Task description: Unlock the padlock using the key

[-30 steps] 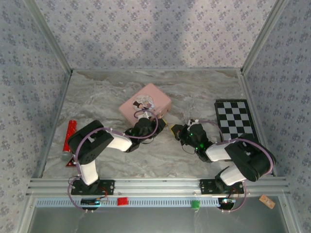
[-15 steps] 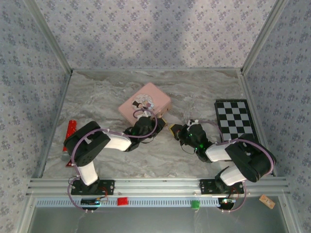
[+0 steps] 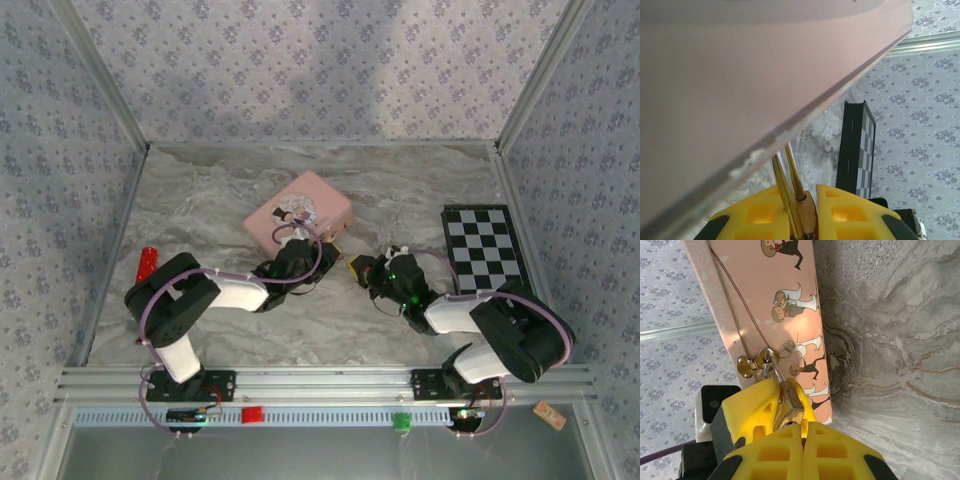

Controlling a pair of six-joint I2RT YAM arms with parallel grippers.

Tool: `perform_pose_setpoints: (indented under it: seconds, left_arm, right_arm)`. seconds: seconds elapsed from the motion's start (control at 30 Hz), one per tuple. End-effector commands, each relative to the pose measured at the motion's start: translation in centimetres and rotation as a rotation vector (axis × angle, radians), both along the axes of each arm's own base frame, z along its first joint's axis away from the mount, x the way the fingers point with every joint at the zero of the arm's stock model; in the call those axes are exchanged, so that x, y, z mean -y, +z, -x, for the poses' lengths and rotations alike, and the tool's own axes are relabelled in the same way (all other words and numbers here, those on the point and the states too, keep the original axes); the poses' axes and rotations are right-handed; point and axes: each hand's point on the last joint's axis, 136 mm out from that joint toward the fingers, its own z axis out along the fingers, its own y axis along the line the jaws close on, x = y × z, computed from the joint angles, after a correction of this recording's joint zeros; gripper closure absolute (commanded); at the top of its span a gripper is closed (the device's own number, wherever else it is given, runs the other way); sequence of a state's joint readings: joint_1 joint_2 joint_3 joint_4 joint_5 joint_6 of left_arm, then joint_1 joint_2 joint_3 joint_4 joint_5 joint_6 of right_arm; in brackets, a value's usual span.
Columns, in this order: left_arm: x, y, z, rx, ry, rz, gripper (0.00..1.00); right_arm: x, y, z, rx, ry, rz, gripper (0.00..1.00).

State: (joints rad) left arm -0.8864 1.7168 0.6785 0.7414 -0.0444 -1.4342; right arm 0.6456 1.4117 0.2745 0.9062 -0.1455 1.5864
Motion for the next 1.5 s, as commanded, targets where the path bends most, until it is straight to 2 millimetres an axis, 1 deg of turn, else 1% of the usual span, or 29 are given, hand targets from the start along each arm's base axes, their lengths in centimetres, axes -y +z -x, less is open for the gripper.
perform_pose_setpoints:
  seconds: [0.0, 0.07, 0.13, 0.23, 0.3, 0.4, 0.47, 0.63, 0.83, 1.0, 1.03, 1.1, 1.17, 1.2, 1.3, 1.37, 1.47]
  left_arm:
    - [4.8, 6.4, 2.5, 0.077, -0.176, 0.2, 1.0]
    - [4.6, 6.5, 2.5, 0.08, -0.176, 0.196, 1.0]
    - [4.5, 6.3, 2.6, 0.078, -0.177, 0.182, 1.0]
    - [4.4, 5.9, 2.7, 0.073, -0.176, 0.166, 1.0]
    - [4.4, 5.2, 2.6, 0.061, -0.175, 0.151, 1.0]
    - [4.3, 4.5, 2.5, 0.044, -0.165, 0.142, 1.0]
    - [4.4, 4.4, 2.5, 0.045, -0.168, 0.146, 1.0]
    - [4.5, 4.3, 2.5, 0.044, -0.173, 0.128, 1.0]
    - [4.5, 3.8, 2.5, 0.032, -0.172, 0.112, 1.0]
    - [4.3, 3.3, 2.4, 0.028, -0.165, 0.098, 1.0]
    - [4.2, 3.3, 2.4, 0.029, -0.162, 0.098, 1.0]
    - [3.9, 3.5, 2.3, 0.043, -0.149, 0.11, 1.0]
    - [3.6, 3.9, 2.2, 0.058, -0.136, 0.115, 1.0]
    - [3.5, 3.9, 2.1, 0.06, -0.128, 0.105, 1.0]
    - [2.9, 4.1, 2.0, 0.071, -0.079, 0.083, 1.0]
    - [2.7, 4.6, 1.9, 0.088, -0.052, 0.079, 1.0]
    - [2.4, 4.6, 1.7, 0.072, -0.016, 0.033, 1.0]
  right_arm:
    - [-2.0, 5.6, -1.0, 0.13, 0.018, -0.117, 1.0]
    - [-2.0, 5.4, -1.0, 0.13, 0.018, -0.117, 1.0]
    - [-2.2, 5.9, -1.1, 0.145, 0.024, -0.127, 1.0]
    - [-2.7, 6.5, -1.0, 0.16, 0.039, -0.131, 1.0]
    - [-2.8, 6.8, -0.9, 0.165, 0.042, -0.133, 1.0]
    - [-2.8, 6.6, -0.6, 0.158, 0.041, -0.114, 1.0]
    - [-2.8, 6.4, -0.4, 0.155, 0.038, -0.108, 1.0]
    - [-3.2, 7.1, -0.4, 0.167, 0.045, -0.115, 1.0]
    - [-3.6, 7.0, -0.3, 0.162, 0.052, -0.118, 1.0]
    - [-3.1, 7.1, -0.2, 0.169, 0.04, -0.109, 1.0]
    - [-2.8, 6.9, -0.3, 0.167, 0.032, -0.095, 1.0]
    - [-1.7, 5.4, -0.2, 0.121, 0.003, -0.038, 1.0]
    - [-0.6, 4.4, -0.2, 0.098, -0.035, 0.005, 1.0]
    - [-0.1, 4.3, -0.2, 0.1, -0.057, 0.024, 1.0]
    - [0.6, 4.6, -0.1, 0.102, -0.079, 0.076, 1.0]
    - [0.7, 4.8, -0.1, 0.104, -0.085, 0.082, 1.0]
    - [0.5, 4.8, -0.1, 0.1, -0.079, 0.07, 1.0]
